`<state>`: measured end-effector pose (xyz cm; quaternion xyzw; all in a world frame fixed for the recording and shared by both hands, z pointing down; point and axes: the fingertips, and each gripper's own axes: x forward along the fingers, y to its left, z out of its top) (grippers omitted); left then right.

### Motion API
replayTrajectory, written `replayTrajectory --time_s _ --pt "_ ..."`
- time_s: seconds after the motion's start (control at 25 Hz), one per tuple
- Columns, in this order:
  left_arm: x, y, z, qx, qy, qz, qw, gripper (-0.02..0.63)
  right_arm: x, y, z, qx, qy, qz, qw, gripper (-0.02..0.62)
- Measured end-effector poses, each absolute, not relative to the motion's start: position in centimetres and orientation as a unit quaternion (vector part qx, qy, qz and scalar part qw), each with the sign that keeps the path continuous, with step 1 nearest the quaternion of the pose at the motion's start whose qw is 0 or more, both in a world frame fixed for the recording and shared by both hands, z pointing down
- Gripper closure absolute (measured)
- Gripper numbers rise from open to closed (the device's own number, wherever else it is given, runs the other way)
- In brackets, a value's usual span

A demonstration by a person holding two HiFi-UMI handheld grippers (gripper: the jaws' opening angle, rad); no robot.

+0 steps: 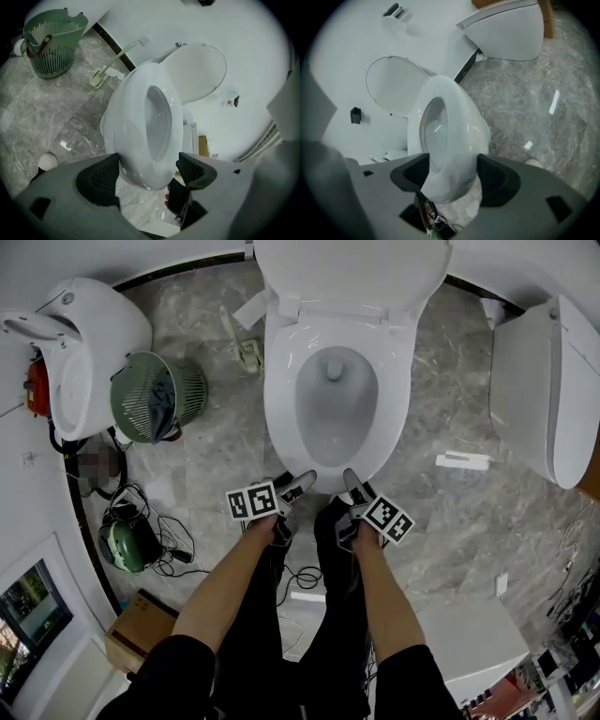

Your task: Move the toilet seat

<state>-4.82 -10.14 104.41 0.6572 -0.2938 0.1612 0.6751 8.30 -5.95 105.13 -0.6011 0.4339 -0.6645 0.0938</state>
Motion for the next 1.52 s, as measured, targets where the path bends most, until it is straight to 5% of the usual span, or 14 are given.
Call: replayTrajectory --time_s 0.28,0.64,1.16,1.52 --pt "-5.3 -10.3 100.4 0.669 -0.295 0.158 0.664 0.279 8.7 -6.3 100.4 -0.592 0.437 -0.659 0.154 0.290" --pt "-5.4 -12.5 91.0 0.676 -0.328 0.114 0.650 0.347 9.1 -7.9 90.5 -0.558 0.495 -0.649 0.150 0.333" --pt "-3.5 -17.8 82.0 0.675 -0.352 0.079 0.643 0.339 8.5 -7.4 79.0 -0.467 0.669 -0.577 -0.037 0.318" --pt "-2.3 -22.0 76.1 0.682 -0.336 0.049 0.648 0.334 6.2 -13.5 73.7 -0.462 0.696 -0.548 -0.046 0.324"
